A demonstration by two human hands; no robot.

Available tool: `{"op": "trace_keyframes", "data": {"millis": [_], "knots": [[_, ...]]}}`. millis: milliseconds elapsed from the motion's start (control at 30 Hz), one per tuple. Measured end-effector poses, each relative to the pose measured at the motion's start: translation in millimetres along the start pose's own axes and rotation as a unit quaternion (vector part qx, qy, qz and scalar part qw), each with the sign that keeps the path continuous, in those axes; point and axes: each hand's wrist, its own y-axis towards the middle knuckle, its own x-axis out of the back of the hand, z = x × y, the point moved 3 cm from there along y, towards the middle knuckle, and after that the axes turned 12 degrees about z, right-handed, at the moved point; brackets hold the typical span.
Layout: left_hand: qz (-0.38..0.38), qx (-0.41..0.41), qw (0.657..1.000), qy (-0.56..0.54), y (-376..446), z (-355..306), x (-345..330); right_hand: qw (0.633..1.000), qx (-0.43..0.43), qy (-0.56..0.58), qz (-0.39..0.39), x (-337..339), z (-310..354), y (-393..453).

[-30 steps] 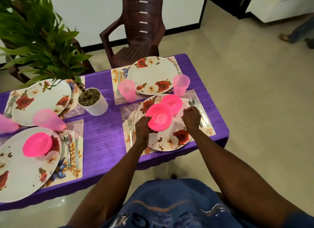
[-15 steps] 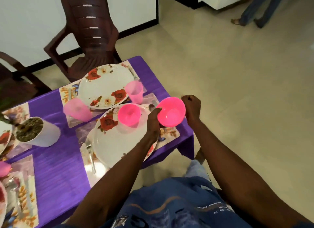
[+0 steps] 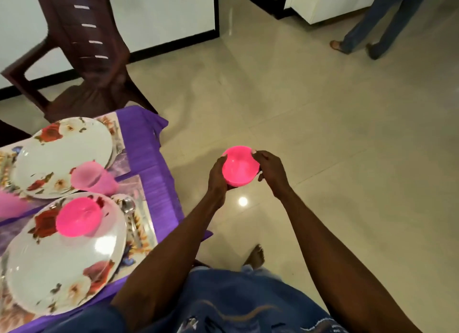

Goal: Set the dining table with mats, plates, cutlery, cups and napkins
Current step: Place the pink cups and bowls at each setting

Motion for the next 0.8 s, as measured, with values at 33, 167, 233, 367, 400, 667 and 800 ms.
{"op": "trace_keyframes", "data": {"millis": [33,167,233,367,400,667,800], "knots": [[0.004,0.004,1.0,0.002,9,1,-11,1.0,0.003,-0.022,0.006,12,1,6],[0.019,0.009,1.0,0.017,35,-7,-42,0.996,0.015,-0.09,-0.019,41,4,34],[0.018,0.021,1.0,0.001,49,-11,-50,0.993,0.0,-0.112,-0.048,50,6,51],[0.034,0.043,0.995,-0.085,81,-21,-53,0.99,-0.014,-0.128,-0.062,53,17,87],[0.04,0.041,0.993,-0.103,91,-25,-53,0.989,-0.011,-0.139,-0.057,52,21,98],[0.016,-0.004,0.981,-0.195,197,-83,-19,0.973,0.055,-0.223,-0.033,18,75,225],[-0.023,-0.025,0.973,-0.228,247,-139,10,0.972,0.069,-0.223,-0.012,-21,122,307]]}}
